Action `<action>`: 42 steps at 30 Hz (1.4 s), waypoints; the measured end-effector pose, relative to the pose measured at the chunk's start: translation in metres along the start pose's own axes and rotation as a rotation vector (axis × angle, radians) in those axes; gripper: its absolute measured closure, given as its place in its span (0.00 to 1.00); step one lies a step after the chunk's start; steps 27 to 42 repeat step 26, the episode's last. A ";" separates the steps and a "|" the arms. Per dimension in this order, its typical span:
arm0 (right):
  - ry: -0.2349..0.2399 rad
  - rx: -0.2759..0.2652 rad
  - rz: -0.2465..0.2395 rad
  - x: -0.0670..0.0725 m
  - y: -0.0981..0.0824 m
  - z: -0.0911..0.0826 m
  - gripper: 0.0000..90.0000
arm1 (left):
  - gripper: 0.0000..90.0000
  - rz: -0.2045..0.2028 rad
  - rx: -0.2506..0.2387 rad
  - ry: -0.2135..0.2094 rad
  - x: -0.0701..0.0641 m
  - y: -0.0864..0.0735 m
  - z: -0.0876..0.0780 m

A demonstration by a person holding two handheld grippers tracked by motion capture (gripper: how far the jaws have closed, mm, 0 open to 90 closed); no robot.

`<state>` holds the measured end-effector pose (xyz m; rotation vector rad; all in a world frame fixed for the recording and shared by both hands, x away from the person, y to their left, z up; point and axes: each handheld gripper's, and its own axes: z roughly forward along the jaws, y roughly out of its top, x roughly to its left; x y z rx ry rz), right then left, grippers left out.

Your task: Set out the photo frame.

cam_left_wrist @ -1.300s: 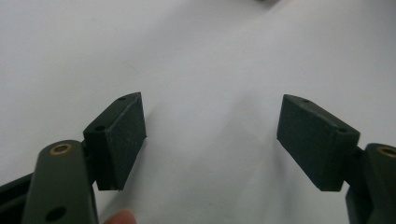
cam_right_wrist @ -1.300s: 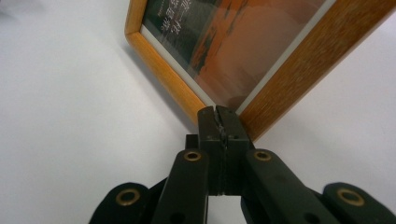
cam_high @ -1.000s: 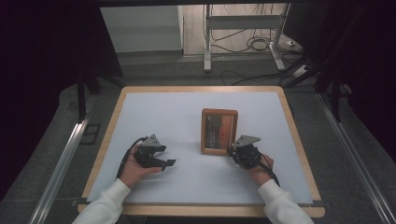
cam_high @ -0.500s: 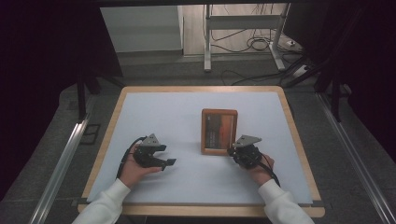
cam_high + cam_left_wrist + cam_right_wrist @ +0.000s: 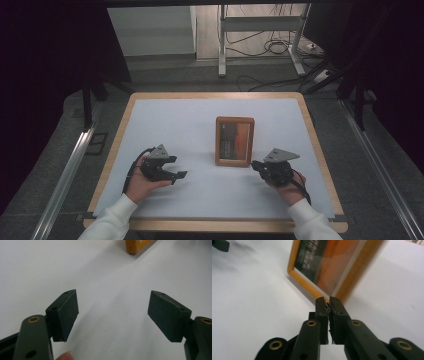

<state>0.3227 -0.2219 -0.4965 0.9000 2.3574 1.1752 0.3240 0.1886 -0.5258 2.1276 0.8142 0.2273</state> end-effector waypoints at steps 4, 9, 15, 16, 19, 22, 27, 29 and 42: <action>-0.023 -0.037 0.079 -0.011 -0.019 -0.017 0.52 | 0.27 -0.004 -0.008 0.004 -0.001 -0.002 -0.003; -0.051 -0.054 0.145 -0.022 -0.034 -0.029 0.38 | 0.27 -0.001 -0.007 0.004 -0.003 -0.001 -0.003; -0.074 -0.054 0.172 -0.029 -0.046 -0.038 0.32 | 0.27 -0.003 -0.007 0.000 -0.004 -0.001 -0.002; -0.074 -0.054 0.184 -0.030 -0.047 -0.039 0.31 | 0.27 -0.004 -0.007 0.000 -0.004 -0.001 -0.002; -0.080 -0.063 0.194 -0.030 -0.047 -0.040 0.29 | 0.27 -0.005 -0.006 -0.001 -0.005 -0.001 -0.001; -0.081 -0.072 0.183 -0.029 -0.045 -0.040 0.27 | 0.27 -0.004 -0.004 0.003 -0.006 -0.001 -0.001; -0.103 -0.068 0.171 -0.030 -0.044 -0.040 0.23 | 0.27 -0.006 -0.012 0.005 -0.006 -0.001 -0.002; -0.103 -0.068 0.171 -0.030 -0.044 -0.040 0.23 | 0.27 -0.006 -0.012 0.005 -0.006 -0.001 -0.002; -0.103 -0.068 0.171 -0.030 -0.044 -0.040 0.23 | 0.27 -0.006 -0.012 0.005 -0.006 -0.001 -0.002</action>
